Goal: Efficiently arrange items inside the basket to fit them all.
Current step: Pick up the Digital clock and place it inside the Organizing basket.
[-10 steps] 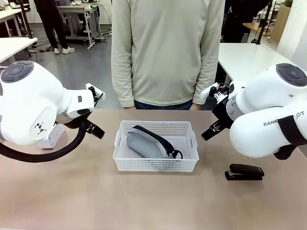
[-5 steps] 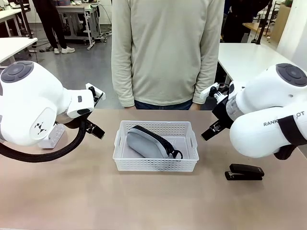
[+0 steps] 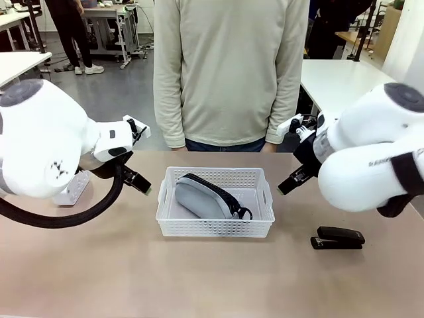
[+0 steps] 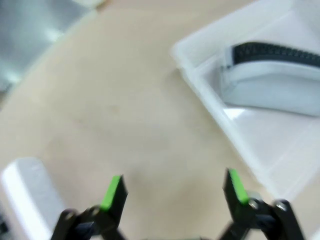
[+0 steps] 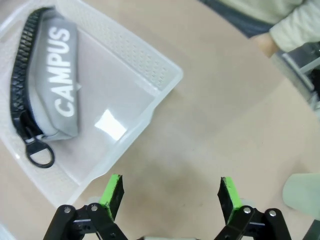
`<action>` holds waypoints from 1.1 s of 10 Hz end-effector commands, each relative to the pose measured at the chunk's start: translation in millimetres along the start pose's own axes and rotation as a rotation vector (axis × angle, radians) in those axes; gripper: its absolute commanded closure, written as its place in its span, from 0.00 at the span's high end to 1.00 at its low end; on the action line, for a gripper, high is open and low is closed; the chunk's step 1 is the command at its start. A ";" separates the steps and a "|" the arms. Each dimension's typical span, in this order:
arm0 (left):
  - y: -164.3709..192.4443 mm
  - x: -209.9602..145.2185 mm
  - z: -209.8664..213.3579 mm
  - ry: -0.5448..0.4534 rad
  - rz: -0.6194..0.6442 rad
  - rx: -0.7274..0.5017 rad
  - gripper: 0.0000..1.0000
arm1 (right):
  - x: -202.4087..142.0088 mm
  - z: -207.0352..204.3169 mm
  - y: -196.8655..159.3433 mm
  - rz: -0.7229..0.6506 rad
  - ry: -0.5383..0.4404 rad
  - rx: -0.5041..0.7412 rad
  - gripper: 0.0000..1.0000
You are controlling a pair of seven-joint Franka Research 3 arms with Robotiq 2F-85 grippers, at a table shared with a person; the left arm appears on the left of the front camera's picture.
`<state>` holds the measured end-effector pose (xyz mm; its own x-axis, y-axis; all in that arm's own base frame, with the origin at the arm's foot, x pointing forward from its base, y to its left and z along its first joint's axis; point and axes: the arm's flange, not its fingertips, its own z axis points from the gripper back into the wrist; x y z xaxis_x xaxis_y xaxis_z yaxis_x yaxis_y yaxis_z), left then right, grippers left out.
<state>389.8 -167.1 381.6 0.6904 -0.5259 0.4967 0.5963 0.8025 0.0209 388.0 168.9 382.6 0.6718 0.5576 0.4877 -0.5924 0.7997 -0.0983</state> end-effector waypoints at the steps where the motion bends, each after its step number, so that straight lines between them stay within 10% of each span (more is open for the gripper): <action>1: 20.7 -19.4 70.1 -0.022 0.020 -0.252 1.00 | -29.4 78.9 -25.4 -0.040 -0.003 0.152 1.00; 3: 40.4 -52.9 159.8 -0.212 0.075 -0.357 1.00 | -68.3 162.4 -58.2 -0.213 -0.105 0.364 1.00; 7: 123.0 -168.2 259.3 -0.500 0.445 -0.281 1.00 | -191.1 291.9 -139.9 -1.106 -0.574 0.491 1.00; 11: 195.0 -276.4 263.4 -0.733 0.805 -0.334 1.00 | -287.5 284.6 -201.6 -1.463 -0.721 0.633 1.00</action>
<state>209.3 241.8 515.8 0.6135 0.4473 0.6508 0.2182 0.6960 -0.6841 165.1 -232.5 525.6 0.6784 -0.6917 0.2477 0.0728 0.3987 0.9142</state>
